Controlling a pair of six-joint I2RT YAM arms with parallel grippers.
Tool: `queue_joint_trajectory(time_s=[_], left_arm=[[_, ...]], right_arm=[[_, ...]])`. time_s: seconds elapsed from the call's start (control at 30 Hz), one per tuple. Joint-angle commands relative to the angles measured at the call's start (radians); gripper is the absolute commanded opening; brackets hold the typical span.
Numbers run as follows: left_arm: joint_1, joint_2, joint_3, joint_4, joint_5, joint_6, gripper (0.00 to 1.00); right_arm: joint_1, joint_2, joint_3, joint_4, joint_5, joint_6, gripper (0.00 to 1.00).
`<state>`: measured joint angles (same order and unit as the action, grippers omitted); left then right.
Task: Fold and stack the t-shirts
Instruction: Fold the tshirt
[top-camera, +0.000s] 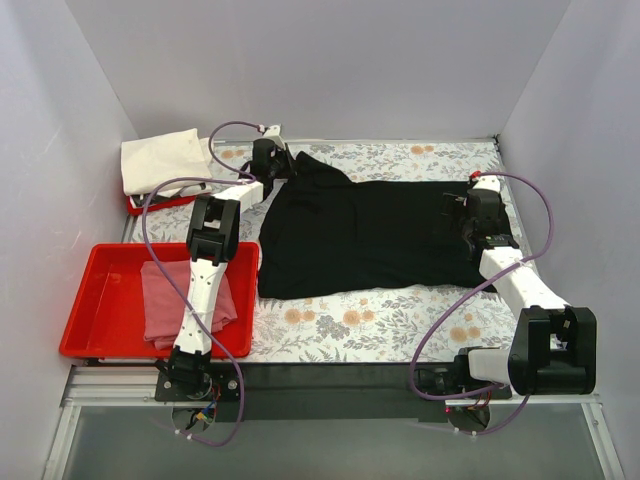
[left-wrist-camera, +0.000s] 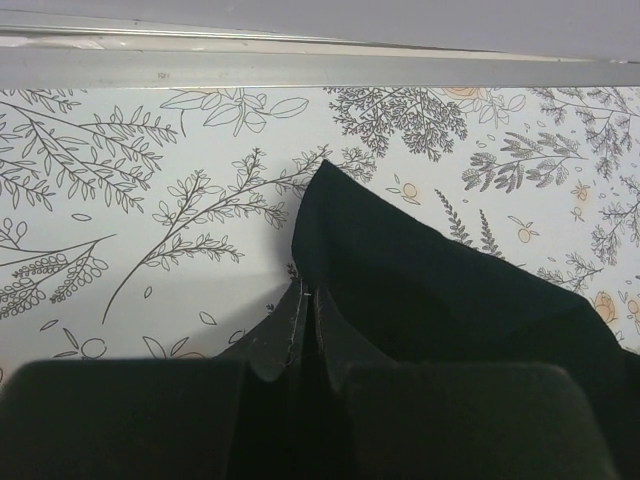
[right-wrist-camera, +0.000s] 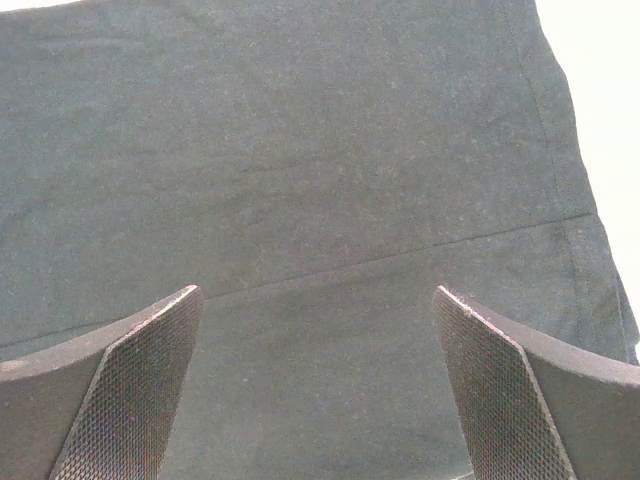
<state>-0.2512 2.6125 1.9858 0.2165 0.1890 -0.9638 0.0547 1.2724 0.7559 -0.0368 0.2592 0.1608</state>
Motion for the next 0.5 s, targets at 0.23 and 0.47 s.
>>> queue_joint_trajectory(time_s=[0.23,0.47], left_arm=[[-0.003,-0.206,-0.088,-0.035,-0.059,-0.047,0.0],[-0.003,-0.258,-0.102,-0.071,-0.066,-0.061,0.0]], right_arm=[[0.005,-0.015,0.036,0.006,0.002,-0.006,0.88],[0.005,-0.036,0.022,0.005,0.002,-0.009,0.88]])
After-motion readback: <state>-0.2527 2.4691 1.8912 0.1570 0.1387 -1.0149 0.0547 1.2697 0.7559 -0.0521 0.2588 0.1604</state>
